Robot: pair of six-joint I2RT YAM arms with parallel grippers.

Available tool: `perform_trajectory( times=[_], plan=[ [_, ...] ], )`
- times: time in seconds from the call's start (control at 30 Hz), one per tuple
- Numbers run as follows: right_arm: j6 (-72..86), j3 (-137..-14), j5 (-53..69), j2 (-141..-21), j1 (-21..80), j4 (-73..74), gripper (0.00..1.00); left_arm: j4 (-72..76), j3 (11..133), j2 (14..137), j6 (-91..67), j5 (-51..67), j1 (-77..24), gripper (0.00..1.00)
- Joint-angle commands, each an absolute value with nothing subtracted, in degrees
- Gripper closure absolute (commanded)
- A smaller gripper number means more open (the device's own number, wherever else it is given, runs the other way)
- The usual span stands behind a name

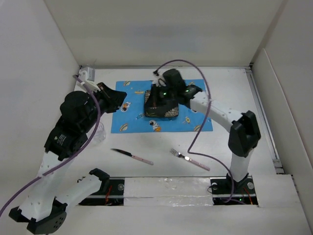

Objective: Set the dinner table for one person

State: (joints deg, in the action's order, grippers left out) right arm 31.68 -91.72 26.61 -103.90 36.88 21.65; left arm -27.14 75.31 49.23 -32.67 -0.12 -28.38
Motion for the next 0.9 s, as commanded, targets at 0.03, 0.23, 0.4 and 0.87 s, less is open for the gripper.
perform_trajectory(
  times=[0.03,0.23,0.4,0.87],
  plan=[
    [37.6,-103.5,21.1,-113.0,45.9,16.5,1.00,-30.0,79.4,43.2,-38.6,-3.4,-28.3,0.87],
    [39.3,-124.8,18.7,-129.1,54.9,20.0,0.45,-34.8,78.6,37.6,-40.3,-2.6,-28.3,0.68],
    [42.8,-135.0,16.2,-139.1,59.0,20.5,0.30,-35.9,77.8,34.1,-36.9,-1.1,-28.3,0.65],
    [49.1,-140.4,10.6,-150.3,60.6,20.0,0.55,-37.2,75.5,32.3,-32.3,2.1,-28.3,0.64]
  ],
)
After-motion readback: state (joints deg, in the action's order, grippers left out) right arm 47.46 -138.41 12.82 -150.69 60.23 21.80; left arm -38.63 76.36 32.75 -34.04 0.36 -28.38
